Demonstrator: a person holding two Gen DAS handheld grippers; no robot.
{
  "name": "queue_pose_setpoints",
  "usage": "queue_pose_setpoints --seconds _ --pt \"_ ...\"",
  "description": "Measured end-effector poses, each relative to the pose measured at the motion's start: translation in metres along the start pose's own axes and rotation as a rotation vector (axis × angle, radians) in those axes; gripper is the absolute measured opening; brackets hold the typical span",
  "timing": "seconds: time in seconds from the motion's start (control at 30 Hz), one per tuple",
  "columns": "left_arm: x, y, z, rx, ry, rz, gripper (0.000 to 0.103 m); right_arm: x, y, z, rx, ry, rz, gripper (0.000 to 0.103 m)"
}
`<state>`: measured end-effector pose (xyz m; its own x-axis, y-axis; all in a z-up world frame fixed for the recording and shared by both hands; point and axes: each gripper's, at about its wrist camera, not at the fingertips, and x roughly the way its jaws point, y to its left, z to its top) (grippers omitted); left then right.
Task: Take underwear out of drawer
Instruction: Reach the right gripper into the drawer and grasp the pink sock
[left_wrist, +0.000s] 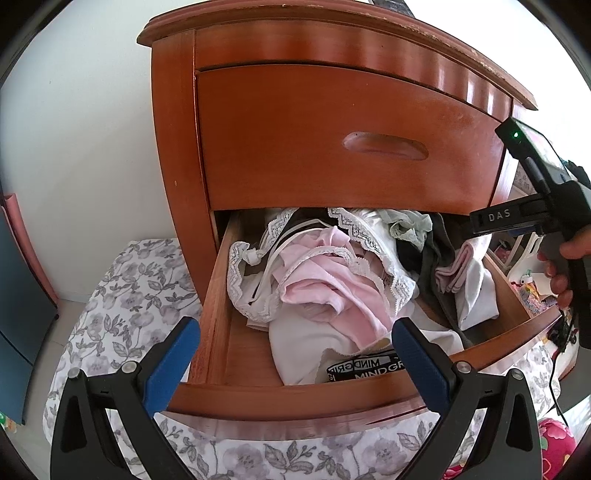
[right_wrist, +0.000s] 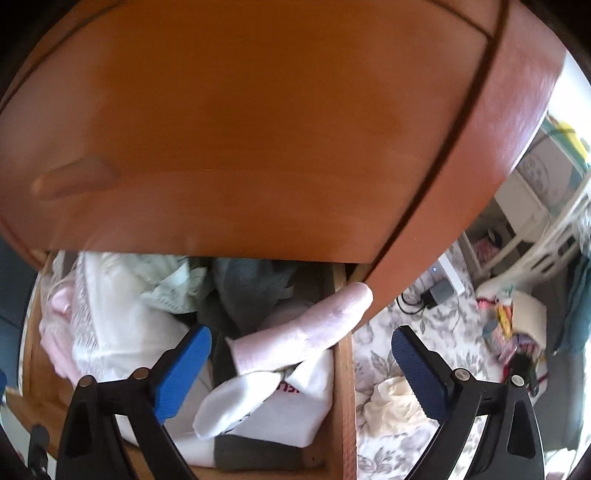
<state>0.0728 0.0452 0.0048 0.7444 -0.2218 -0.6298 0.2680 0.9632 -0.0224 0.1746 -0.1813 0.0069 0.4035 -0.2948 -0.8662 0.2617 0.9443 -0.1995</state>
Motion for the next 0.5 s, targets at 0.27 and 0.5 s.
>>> queue_pose_setpoints --seconds 0.27,0.5 --pt "0.001 -0.001 0.0 0.002 0.004 0.004 0.103 0.023 -0.01 0.0 0.059 0.074 0.026 0.081" --pt "0.001 -0.001 0.0 0.002 0.005 0.005 0.103 0.029 -0.018 -0.007 0.108 0.102 0.073 0.059"
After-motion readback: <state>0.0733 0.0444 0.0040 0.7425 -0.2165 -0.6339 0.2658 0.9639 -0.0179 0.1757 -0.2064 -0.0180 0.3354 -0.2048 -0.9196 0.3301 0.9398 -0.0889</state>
